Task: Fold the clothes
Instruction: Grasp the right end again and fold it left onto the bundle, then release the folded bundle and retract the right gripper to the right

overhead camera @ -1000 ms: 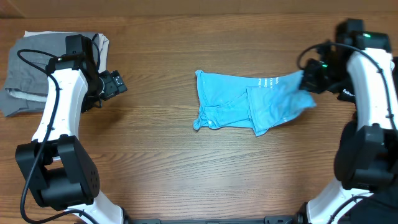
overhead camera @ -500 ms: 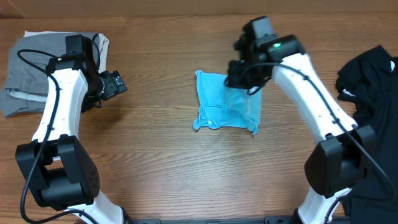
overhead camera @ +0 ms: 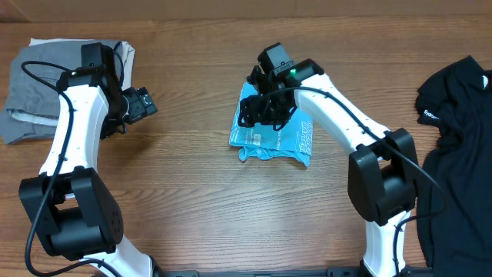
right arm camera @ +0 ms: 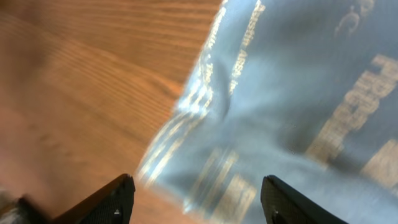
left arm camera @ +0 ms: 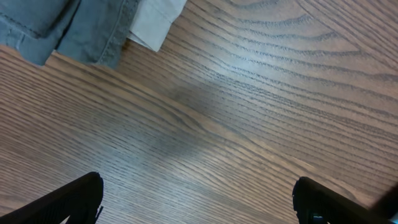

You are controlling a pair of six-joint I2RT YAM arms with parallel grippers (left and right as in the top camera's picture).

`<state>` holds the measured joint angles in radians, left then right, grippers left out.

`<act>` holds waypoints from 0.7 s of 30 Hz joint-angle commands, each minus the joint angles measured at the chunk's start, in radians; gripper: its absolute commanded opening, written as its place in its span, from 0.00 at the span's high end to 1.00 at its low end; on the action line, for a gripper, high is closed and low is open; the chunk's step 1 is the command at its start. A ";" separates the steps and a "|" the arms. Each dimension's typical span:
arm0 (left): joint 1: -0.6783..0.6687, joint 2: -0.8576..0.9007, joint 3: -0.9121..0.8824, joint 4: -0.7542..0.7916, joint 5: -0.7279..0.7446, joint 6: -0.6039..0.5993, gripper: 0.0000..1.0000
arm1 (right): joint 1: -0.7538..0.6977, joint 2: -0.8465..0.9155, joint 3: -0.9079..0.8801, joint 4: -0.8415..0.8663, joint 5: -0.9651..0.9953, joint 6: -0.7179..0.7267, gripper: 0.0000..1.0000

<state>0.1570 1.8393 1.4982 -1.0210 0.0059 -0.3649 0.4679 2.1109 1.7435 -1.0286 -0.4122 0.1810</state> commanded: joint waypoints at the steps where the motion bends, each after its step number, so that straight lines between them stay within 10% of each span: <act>1: 0.000 0.006 -0.003 0.002 -0.007 -0.010 0.00 | -0.079 -0.093 0.074 -0.061 -0.098 -0.055 0.30; 4: 0.000 0.006 -0.003 0.002 -0.007 -0.010 0.00 | -0.100 -0.101 0.073 -0.106 -0.098 -0.039 0.37; 8: 0.000 0.006 -0.003 0.002 -0.007 -0.010 0.00 | -0.095 -0.100 0.001 -0.140 -0.099 -0.004 0.96; 21: 0.000 0.006 -0.003 0.002 -0.007 -0.010 0.00 | -0.058 -0.100 -0.561 0.492 -0.192 0.162 0.96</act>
<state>0.1570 1.8393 1.4982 -1.0214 0.0059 -0.3649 0.4103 2.0300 1.2789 -0.6506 -0.5793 0.2909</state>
